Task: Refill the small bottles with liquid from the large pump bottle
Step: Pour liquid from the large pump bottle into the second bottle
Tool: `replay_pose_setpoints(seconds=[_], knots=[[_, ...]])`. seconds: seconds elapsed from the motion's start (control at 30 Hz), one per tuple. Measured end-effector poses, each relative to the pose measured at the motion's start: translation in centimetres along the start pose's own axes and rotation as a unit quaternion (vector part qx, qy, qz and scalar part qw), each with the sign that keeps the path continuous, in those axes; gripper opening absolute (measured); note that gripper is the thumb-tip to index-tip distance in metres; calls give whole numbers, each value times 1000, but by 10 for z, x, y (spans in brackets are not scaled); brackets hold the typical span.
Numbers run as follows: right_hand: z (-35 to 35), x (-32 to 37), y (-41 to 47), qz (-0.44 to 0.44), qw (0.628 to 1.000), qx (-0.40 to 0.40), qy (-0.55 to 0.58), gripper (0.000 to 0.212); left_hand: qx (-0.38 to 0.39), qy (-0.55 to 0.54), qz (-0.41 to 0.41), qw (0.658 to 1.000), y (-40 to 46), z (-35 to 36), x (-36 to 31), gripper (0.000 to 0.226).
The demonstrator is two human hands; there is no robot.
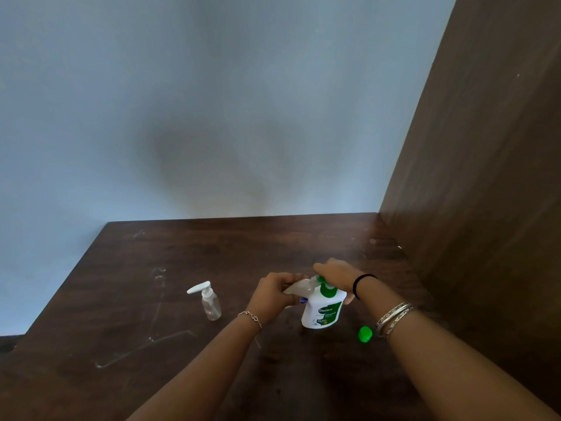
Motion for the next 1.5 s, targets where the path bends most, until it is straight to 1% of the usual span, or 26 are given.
replay_pose_setpoints(seconds=[0.1,0.2,0.27,0.33,0.47,0.63,0.73,0.83,0.9,1.0,1.03,1.1,1.13,1.3,1.4,1.5], knots=[[1,-1,3,-1,1000,11,-9,27,2,-7,1,1000,1,1,-1,49],[-1,-2,4,-6,1000,-28,9,25,2,-17,0,1000,2,2,0,50],[-2,0,3,-12,998,-55,-33,29,0,-13,-4,1000,2,1,3,50],[-2,0,2,-17,995,-65,-67,30,-2,-11,-6,1000,2,1,5,49],[2,-1,3,-30,992,-27,-115,23,-3,-13,-2,1000,0,1,5,48],[1,-6,4,8,1000,12,-28,35,-5,-9,-1,1000,1,3,4,52],[-1,-9,8,11,1000,-14,8,30,-9,-14,-1,1000,2,3,4,51],[-1,-4,4,-10,997,-54,-51,22,-15,-7,2,1000,0,2,5,48],[-1,0,0,-32,994,-68,-81,26,-16,-9,0,1000,-1,2,7,47],[2,-4,3,-35,995,-29,-92,24,-11,-14,-1,1000,-2,4,9,48],[2,-5,2,-33,996,-24,-78,26,-9,-16,-1,1000,-2,4,8,48],[0,-7,3,-3,1000,-23,5,32,-9,-20,1,1000,-2,4,8,48],[-1,-8,1,9,999,-22,27,32,-8,-23,2,1000,-1,4,8,49],[0,-6,-1,17,999,-22,35,28,-8,-35,0,999,1,5,7,50],[-2,-6,5,-1,999,-41,34,26,-12,-44,-2,999,2,5,7,49],[-3,-5,3,-12,997,-73,16,29,-16,-40,1,999,1,5,9,48]])
Point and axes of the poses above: each hand's wrist, its own y-axis towards the middle knuckle, its own z-axis out of the palm, x = y × z, the point moved 7 cm from there along y, towards the middle knuckle, and after that the axes turned 12 degrees about y, right-handed, at the moved point
